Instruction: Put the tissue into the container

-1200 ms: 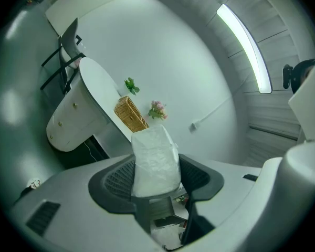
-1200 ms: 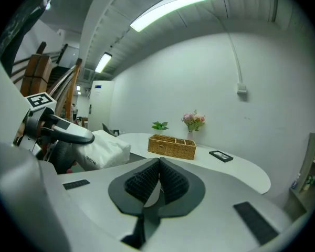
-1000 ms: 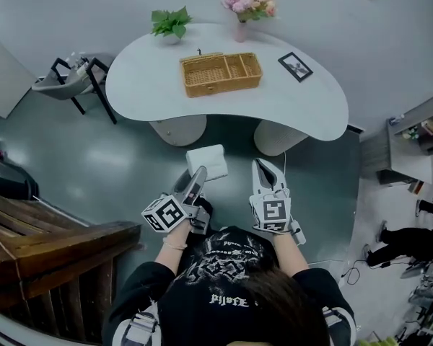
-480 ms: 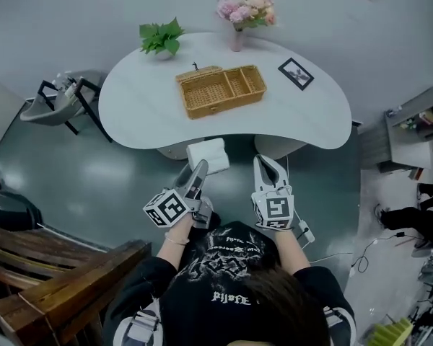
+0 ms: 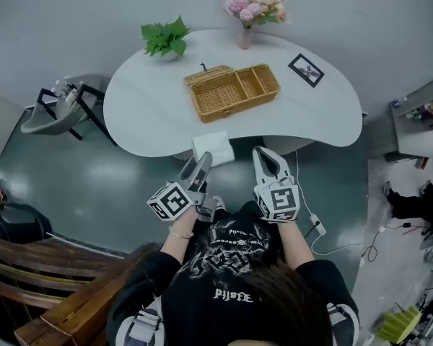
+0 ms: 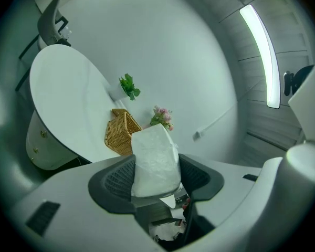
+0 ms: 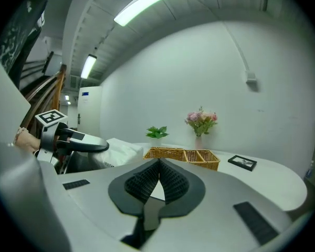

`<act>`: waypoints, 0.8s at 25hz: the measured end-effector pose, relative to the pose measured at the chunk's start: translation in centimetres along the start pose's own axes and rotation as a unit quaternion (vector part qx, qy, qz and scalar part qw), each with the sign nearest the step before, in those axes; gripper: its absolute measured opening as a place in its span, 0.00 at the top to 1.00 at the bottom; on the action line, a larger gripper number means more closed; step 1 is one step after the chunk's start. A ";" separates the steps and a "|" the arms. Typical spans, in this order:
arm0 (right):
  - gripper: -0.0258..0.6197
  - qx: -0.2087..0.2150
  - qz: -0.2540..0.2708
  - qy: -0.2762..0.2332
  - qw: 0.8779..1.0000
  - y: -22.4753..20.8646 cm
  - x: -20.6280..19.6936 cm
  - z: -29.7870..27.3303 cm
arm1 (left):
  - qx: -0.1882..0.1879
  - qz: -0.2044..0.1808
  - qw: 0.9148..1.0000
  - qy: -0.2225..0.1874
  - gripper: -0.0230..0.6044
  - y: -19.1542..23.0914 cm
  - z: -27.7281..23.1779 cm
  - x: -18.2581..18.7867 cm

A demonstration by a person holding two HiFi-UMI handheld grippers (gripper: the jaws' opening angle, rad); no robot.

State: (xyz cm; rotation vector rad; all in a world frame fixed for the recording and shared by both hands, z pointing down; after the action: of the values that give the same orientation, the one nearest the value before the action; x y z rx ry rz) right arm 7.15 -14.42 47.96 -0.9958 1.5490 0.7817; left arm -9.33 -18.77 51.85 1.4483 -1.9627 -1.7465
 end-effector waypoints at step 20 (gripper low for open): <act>0.92 0.100 0.032 0.039 0.994 -5.1 2.6 -7.1 | 0.019 0.033 0.998 -0.050 0.55 -0.9 -5.8 3.5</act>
State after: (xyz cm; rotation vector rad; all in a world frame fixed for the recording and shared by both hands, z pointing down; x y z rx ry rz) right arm 8.56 -23.38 46.91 -0.8418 1.6966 0.6242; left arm -6.91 -25.08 51.28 1.3161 -2.0791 -1.7968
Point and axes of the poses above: the fingertips, and each gripper's own axes: z backward along the fingers, y to its left, x out of its top, the point moved 3 cm from there along z, backward along the fingers, and after that the axes turned 15 degrees about x, right-handed, at the moved point
